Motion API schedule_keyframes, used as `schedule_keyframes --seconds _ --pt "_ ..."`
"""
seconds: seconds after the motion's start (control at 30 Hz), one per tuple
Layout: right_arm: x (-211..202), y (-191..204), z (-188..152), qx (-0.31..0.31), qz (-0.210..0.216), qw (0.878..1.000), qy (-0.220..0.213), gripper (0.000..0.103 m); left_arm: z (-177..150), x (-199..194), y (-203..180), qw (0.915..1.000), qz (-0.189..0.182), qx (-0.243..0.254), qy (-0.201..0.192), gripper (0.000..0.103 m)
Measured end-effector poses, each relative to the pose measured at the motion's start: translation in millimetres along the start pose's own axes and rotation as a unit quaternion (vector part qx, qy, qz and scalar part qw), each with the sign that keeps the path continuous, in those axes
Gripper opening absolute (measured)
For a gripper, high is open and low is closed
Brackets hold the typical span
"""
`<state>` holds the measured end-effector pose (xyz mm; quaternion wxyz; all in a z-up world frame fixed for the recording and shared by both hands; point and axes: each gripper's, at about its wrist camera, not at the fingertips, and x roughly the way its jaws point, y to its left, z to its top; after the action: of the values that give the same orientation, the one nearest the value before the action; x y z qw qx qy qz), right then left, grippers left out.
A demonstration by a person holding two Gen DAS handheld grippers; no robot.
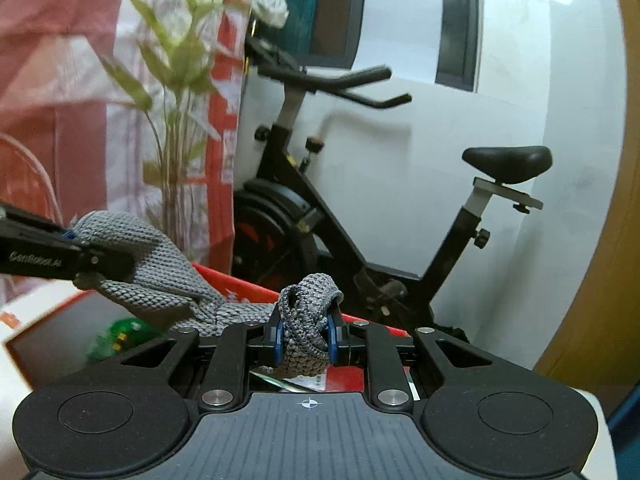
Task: Organize soft objects
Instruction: 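Lift the towel with both grippers and lower it into the red box, then open both grippers to release the towel in the box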
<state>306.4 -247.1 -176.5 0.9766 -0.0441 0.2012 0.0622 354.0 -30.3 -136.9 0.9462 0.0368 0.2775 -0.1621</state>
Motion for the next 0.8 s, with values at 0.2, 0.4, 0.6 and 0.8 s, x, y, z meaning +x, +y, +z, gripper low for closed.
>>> schedule_keyframes --seconds 0.2,0.4,0.6,0.8 --pt "45.5 1.9 -0.6 -0.026 0.0 0.998 0.056 0.018 5.2 46.1 14.7 0.9975 -0.006 -0.032 0.063 0.013" --pt "71.1 8.9 -0.6 -0.052 0.017 0.993 0.106 0.018 -0.9 69.5 12.1 0.9943 -0.012 -0.012 0.105 0.013" --pt "88.8 10.1 -4.0 -0.05 0.024 0.986 0.156 0.018 -5.3 77.1 14.9 0.9929 -0.023 -0.01 0.116 0.013" --pt "87.8 6.6 -5.9 -0.038 0.009 0.986 0.162 0.019 -1.9 71.3 11.1 0.9951 -0.015 0.007 0.098 0.022"
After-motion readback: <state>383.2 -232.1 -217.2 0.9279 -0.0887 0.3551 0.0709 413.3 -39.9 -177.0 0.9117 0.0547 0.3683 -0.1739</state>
